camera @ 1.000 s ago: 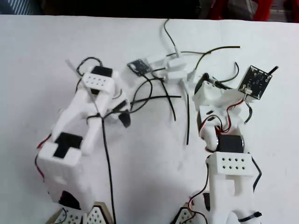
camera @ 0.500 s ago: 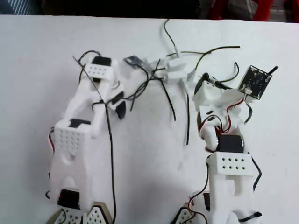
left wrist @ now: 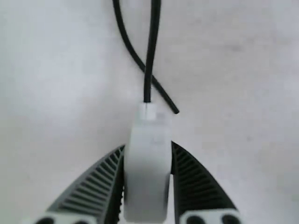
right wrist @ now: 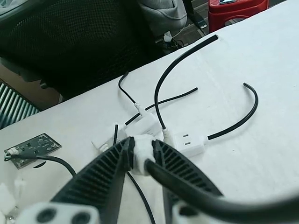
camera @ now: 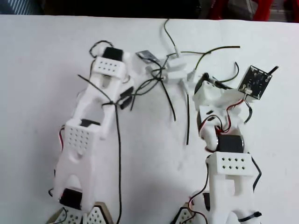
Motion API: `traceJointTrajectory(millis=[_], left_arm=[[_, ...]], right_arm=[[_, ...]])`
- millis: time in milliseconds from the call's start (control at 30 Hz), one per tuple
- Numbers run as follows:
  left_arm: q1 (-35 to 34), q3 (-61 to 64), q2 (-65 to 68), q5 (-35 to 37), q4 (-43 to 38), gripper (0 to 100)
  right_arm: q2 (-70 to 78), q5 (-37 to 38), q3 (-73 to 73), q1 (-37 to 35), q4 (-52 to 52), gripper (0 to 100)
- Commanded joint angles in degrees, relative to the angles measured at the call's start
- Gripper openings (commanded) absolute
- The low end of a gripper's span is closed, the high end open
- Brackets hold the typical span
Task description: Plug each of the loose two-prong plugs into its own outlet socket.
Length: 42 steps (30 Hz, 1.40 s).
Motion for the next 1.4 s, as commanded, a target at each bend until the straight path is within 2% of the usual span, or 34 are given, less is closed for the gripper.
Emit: traceJointTrajectory(millis=[0,233,433,567,833,1133,1367], left_arm=[[4.1,-0.5,-6.3,4.5,0.9,2],[11.6,15.6,-19.5,9.1,-1.1,2],[12.5,34.0,-22.7,10.7,-16.7,4],[12.4,43.0,-23.3,12.5,-24.1,16],[7.7,40.2,-23.2,10.5,-24.8,27],[-1.8,31.9,-23.3,10.4,-24.5,30],[-2.1,21.9,-30.5,10.3,-10.9,29]], right_arm=[[-1.5,0.1,-0.5,0.5,-1.1,1.9],[-1.5,0.1,-0.5,0.5,-1.1,1.9],[-1.5,0.1,-0.5,0.5,-1.1,1.9],[-1.5,0.1,-0.5,0.4,-1.1,1.9],[-1.5,0.1,-0.5,0.3,-1.1,1.9],[-1.5,0.1,-0.4,0.3,-1.1,1.9],[-1.5,0.2,-0.4,0.0,-1.0,1.9]])
